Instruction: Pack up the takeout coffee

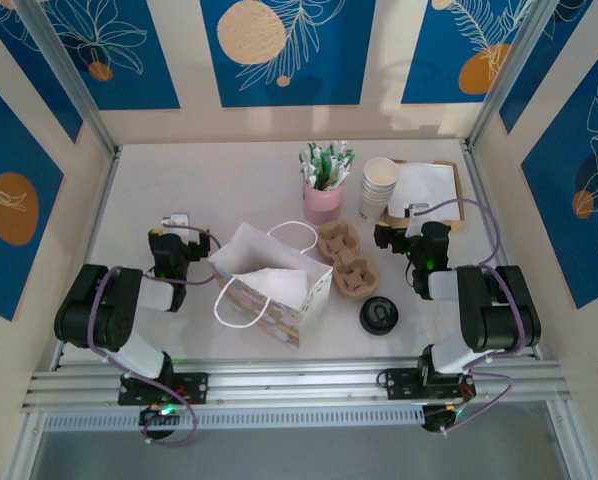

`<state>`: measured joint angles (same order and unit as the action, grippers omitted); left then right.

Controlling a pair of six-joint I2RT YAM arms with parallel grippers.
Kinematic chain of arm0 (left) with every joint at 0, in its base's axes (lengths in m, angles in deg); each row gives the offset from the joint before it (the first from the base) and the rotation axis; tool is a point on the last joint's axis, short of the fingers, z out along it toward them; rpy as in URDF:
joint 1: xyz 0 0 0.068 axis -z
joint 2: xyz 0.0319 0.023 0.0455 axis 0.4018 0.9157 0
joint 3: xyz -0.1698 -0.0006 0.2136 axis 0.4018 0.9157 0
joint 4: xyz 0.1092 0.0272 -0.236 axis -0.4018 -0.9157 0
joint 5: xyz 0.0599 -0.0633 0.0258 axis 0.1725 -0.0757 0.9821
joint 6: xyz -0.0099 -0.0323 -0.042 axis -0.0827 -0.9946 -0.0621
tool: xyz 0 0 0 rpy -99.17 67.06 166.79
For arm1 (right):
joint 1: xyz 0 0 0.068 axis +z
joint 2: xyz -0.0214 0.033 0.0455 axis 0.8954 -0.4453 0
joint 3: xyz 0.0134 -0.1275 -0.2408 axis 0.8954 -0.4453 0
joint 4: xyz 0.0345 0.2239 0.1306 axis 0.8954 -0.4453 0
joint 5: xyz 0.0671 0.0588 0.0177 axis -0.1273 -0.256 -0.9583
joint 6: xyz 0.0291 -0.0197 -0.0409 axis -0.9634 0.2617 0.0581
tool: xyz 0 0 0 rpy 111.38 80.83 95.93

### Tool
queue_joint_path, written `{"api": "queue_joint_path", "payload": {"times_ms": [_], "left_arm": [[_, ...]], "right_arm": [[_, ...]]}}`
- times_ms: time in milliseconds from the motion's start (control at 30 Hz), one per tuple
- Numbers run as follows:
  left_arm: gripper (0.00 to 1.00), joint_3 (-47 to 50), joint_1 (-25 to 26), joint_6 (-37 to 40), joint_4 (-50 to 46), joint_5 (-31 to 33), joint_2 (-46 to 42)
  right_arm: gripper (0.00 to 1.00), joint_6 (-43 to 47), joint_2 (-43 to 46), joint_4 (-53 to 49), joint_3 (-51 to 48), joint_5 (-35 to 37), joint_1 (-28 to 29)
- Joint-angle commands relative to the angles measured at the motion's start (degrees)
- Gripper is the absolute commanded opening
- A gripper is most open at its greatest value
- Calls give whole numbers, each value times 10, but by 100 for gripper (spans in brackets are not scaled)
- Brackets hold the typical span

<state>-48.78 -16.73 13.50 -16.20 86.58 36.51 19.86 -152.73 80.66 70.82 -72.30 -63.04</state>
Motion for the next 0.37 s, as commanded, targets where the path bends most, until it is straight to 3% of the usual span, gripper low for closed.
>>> {"api": "queue_joint_path", "payload": {"times_ms": [0,333], "left_arm": [[100,-7,-6,6,3,-11,-9],[100,-7,-5,5,3,-11,-9]], "right_arm": [[99,-6,-4,-3,14,-4,-2],[99,-7,-3,-4,13,-6,-3]]}}
